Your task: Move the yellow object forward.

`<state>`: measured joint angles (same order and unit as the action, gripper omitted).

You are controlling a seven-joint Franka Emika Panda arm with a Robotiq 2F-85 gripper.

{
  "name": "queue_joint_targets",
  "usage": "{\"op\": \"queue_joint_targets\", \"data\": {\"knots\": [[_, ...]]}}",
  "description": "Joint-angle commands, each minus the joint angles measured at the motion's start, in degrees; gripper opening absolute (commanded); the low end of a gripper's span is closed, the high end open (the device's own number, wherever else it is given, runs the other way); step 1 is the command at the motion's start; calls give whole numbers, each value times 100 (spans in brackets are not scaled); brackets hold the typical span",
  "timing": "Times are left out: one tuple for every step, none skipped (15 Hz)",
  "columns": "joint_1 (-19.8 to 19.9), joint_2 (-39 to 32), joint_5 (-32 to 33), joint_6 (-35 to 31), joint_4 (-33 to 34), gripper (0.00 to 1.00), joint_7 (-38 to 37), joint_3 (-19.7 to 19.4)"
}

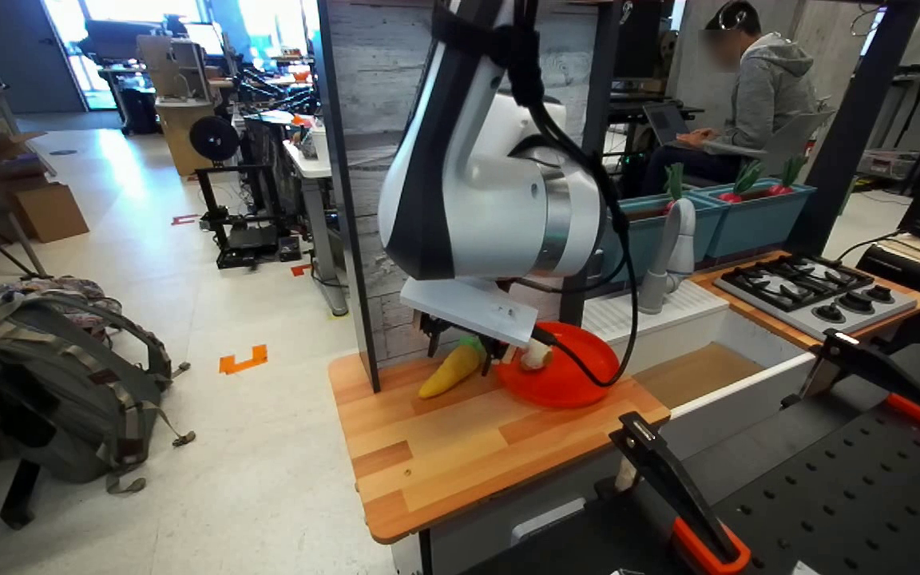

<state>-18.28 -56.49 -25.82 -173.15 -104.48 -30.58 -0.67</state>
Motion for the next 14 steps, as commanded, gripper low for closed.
{"op": "queue_joint_targets", "data": {"knots": [[-312,-161,227,153,171,49,-182,-250],[-351,-160,275,136,152,42,-157,-258],[-369,-132,315,119,117,34,-127,-238],[-410,-113,356,88,94,27,-119,-248],[-421,-80,376,73,64,19,-103,-235],[-418,-63,391,84,56,12,-89,-217],[-392,-14,407,51,1,3,-50,-176],[-386,36,426,2,-58,1,-18,-157],[-367,104,438,-25,-125,0,14,-126],[-350,165,452,-46,-180,0,39,-100],[-319,273,462,-102,-284,2,80,-51],[-323,364,440,-132,-365,1,65,-43],[-261,537,429,-71,-503,0,109,37],[-236,666,424,-95,-622,2,136,86]]}}
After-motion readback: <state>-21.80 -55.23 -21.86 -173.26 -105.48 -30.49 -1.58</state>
